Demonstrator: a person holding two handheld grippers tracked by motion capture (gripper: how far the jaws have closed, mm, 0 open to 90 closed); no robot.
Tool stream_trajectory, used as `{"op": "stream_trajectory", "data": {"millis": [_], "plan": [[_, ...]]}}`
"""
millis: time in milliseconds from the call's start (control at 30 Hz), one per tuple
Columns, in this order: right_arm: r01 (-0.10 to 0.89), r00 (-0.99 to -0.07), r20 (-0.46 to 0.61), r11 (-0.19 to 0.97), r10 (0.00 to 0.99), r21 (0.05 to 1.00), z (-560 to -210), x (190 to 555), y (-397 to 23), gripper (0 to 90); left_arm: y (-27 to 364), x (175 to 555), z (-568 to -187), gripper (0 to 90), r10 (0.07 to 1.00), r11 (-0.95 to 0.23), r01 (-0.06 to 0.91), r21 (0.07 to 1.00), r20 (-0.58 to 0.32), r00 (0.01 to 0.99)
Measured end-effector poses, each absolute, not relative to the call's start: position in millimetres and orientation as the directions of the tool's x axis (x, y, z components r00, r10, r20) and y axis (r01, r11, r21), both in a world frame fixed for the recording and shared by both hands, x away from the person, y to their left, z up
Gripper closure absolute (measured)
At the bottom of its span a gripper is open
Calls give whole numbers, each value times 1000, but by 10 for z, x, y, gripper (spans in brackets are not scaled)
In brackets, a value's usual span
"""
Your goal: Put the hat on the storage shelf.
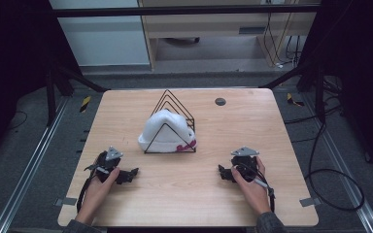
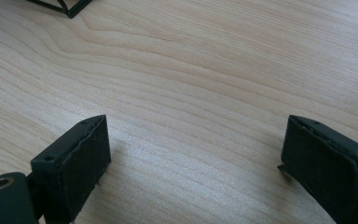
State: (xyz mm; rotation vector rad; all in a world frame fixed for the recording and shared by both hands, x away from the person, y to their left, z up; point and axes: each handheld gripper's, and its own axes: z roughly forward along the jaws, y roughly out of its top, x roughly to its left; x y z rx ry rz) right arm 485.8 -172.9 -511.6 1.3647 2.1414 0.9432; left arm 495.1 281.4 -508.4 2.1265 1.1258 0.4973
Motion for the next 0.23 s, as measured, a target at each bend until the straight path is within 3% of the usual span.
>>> {"op": "stream_trajectory", "data": {"millis": [233], "plan": [[617, -409, 1, 276, 913, 737, -5118, 4854, -1724, 81, 2816, 4951, -5085, 0, 831, -403, 575, 712, 20, 556]]}}
